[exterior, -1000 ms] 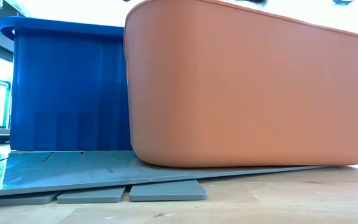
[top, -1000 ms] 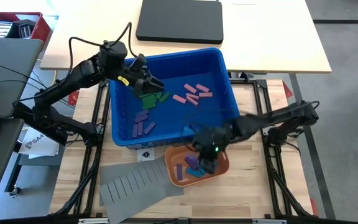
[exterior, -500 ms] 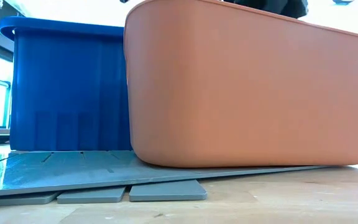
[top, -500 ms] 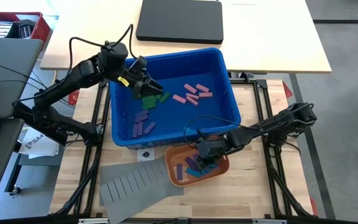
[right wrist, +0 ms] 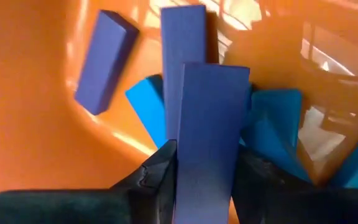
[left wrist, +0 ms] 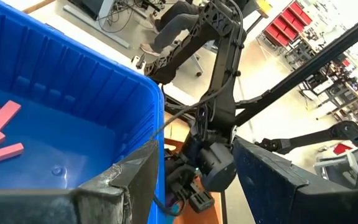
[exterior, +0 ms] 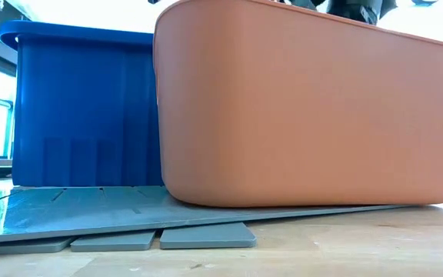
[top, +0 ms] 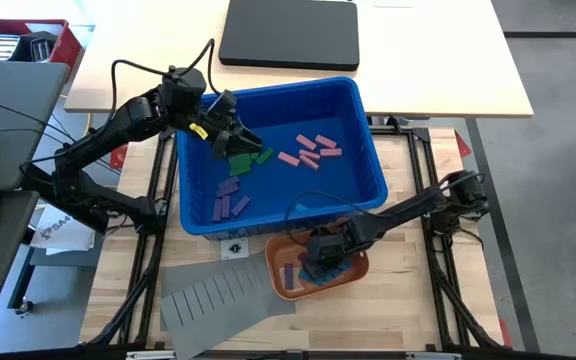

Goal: Sort blocks
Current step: Put the purple block into the orange bin

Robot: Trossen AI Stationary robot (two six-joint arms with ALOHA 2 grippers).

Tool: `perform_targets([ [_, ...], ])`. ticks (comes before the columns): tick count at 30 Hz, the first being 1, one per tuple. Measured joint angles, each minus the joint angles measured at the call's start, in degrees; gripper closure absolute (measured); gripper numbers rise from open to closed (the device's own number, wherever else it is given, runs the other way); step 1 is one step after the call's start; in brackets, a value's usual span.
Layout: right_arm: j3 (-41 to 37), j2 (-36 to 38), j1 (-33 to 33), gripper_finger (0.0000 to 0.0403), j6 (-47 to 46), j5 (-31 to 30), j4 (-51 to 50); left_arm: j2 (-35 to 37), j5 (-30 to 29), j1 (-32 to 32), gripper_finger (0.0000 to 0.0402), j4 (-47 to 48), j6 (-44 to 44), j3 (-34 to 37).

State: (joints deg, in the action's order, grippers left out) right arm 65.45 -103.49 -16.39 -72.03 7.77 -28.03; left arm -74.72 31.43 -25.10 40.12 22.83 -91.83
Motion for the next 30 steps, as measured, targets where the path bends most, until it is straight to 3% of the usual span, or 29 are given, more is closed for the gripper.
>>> perform_targets([
  [4,0.00,-1.71,0.01,0.0269,0.02,1.40,0.12,0.00,-0.12,0.00,0.0200,-0.02,0.02,0.00],
  [13,0.05,-0.42,0.27,0.0261,1.66,5.79,-0.20,-0.02,-0.47,0.00,0.0200,0.05,1.30,0.00],
  [19,2.27,6.64,0.25,0.0260,5.78,8.75,-5.51,-0.04,-0.67,0.02,0.0200,3.15,2.43,0.00],
  [23,3.46,13.41,0.38,0.0259,9.36,9.17,-7.20,-0.07,-0.93,0.02,0.0200,10.22,-0.31,0.00],
  [27,4.47,20.38,1.42,0.0259,11.38,8.63,-6.87,-0.88,-5.52,0.04,0.0203,21.03,-2.99,0.86],
  [30,5.19,24.77,2.83,0.0259,13.00,3.76,-6.73,-3.42,-9.88,-0.02,0.0209,27.36,-2.93,2.78],
])
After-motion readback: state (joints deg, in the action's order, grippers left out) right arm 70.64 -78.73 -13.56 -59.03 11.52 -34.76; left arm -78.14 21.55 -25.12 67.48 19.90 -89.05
